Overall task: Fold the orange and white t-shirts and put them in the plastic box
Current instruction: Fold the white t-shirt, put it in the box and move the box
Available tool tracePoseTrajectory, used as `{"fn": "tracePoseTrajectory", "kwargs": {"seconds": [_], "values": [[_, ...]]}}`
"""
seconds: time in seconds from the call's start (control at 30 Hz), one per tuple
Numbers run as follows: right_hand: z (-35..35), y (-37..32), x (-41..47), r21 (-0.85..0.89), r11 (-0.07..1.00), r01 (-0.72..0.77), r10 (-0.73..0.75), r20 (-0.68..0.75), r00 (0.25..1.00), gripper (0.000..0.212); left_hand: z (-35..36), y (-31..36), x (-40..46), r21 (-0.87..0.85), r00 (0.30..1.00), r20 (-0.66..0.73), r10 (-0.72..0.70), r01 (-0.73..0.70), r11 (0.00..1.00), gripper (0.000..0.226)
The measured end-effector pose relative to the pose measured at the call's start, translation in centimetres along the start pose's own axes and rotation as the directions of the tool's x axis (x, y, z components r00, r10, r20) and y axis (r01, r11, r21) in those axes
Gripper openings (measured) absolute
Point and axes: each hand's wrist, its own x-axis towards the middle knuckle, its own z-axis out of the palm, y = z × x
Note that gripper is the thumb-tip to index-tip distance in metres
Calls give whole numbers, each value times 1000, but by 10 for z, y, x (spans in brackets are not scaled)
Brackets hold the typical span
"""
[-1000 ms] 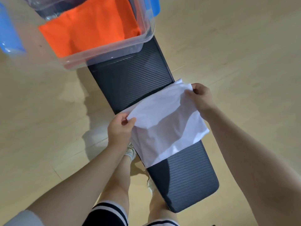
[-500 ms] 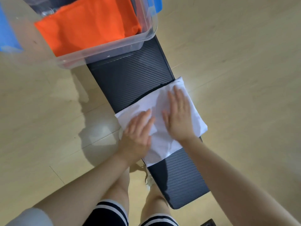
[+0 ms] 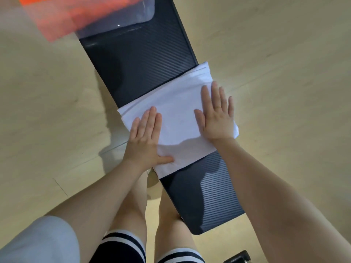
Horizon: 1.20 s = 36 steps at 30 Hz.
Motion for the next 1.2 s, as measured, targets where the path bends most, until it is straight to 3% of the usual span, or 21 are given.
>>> {"fn": "tracePoseTrajectory", "kwargs": {"seconds": [0.07, 0.13, 0.2, 0.27, 0.37, 0.5, 0.57, 0.6, 0.63, 0.7, 0.77, 0.87, 0.9, 0.97, 1.07, 1.2], "values": [[-8, 11, -1, 151, 976, -155, 143, 91, 986, 71, -4, 6, -1, -4, 999, 19, -29, 29, 1000, 134], [-20, 25, -6, 356, 885, -299, 240, 201, 950, 74, -15, 16, -2, -14, 995, 78, -66, 67, 998, 130], [-32, 34, -12, 501, 749, -433, 289, 341, 895, 57, -25, 27, -1, -32, 997, 40, -65, 66, 997, 119], [-37, 40, -18, 555, 676, -485, 286, 409, 866, 24, -34, 38, 5, -4, 1000, -20, -16, 16, 1000, 113], [-40, 41, -14, 607, 608, -511, 311, 410, 857, 27, -39, 51, 25, 79, 999, 2, 53, -53, 995, 114], [-53, 35, -7, 591, 657, -467, 266, 398, 878, 19, -40, 55, 43, 105, 991, 133, 18, -32, 994, 118], [-66, 26, -17, 560, 755, -340, 200, 298, 934, 18, -51, 54, 41, -55, 987, 159, 31, -22, 998, 101], [-73, 19, -25, 514, 822, -245, 143, 230, 963, 20, -58, 54, 38, -225, 990, 141, 29, 3, 974, 87], [-80, 9, -35, 446, 881, -157, 83, 180, 980, 21, -67, 53, 33, -435, 992, 127, 3, 54, 899, 74], [-90, -18, -60, 330, 943, -46, 1, 136, 991, 22, -86, 53, 20, -779, 983, 164, -78, 178, 602, 58], [-88, -52, -84, 280, 960, 23, -66, 146, 987, 35, -100, 50, 5, -868, 956, 232, -181, 288, 404, 46], [-69, -95, -105, 233, 969, 83, -134, 208, 969, 55, -107, 38, -7, -900, 910, 258, -326, 349, 262, 34], [-62, -105, -109, 236, 969, 78, -135, 239, 962, 61, -107, 34, -9, -909, 907, 240, -347, 336, 248, 45], [-47, -122, -113, 245, 968, 52, -120, 274, 954, 71, -104, 21, -10, -890, 907, 185, -378, 318, 327, 77], [-23, -140, -111, 287, 958, 4, -96, 305, 948, 76, -93, 4, -2, -823, 881, 94, -463, 330, 462, 88], [-14, -139, -107, 460, 884, -84, -65, 298, 952, 68, -90, -8, 5, -824, 906, 75, -417, 292, 485, 106]]}}
